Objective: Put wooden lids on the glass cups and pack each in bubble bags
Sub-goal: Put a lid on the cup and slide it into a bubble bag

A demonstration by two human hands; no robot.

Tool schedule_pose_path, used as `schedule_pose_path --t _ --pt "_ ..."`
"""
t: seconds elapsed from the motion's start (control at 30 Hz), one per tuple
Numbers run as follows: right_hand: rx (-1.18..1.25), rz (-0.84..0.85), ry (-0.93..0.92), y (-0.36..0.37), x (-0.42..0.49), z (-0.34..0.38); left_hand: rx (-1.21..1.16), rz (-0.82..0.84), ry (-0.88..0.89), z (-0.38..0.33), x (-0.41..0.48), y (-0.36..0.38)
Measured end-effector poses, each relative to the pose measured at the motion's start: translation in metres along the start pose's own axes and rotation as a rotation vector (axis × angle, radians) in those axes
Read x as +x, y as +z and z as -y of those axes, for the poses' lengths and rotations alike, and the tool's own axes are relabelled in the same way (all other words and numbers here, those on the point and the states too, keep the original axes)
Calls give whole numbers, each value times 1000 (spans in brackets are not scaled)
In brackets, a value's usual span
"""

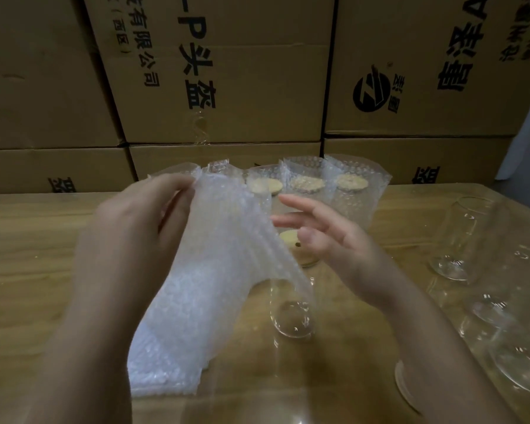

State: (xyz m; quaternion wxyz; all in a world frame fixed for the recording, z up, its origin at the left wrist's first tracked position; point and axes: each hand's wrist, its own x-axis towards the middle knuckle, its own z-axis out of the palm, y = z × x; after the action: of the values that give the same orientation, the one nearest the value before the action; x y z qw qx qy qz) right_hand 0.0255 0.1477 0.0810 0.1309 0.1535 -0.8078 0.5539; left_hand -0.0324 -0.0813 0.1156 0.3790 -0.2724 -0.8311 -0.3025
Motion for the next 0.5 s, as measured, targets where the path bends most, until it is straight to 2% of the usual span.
schedule_pose_path --t 0.1,0.2,0.27,0.4,0.5 --pt "21 44 39 -4 -2 7 -41 31 -70 5 0 10" --pt "-190 6 68 0 -2 9 -127 111 -156 9 0 20" --pt "-248 -72 79 3 0 8 -156 158 -206 15 -1 26" --pt "-108 -190 213 -2 2 4 -108 220 -252 20 -1 36" --pt "47 -183 298 -7 2 3 54 151 -175 18 -1 40"
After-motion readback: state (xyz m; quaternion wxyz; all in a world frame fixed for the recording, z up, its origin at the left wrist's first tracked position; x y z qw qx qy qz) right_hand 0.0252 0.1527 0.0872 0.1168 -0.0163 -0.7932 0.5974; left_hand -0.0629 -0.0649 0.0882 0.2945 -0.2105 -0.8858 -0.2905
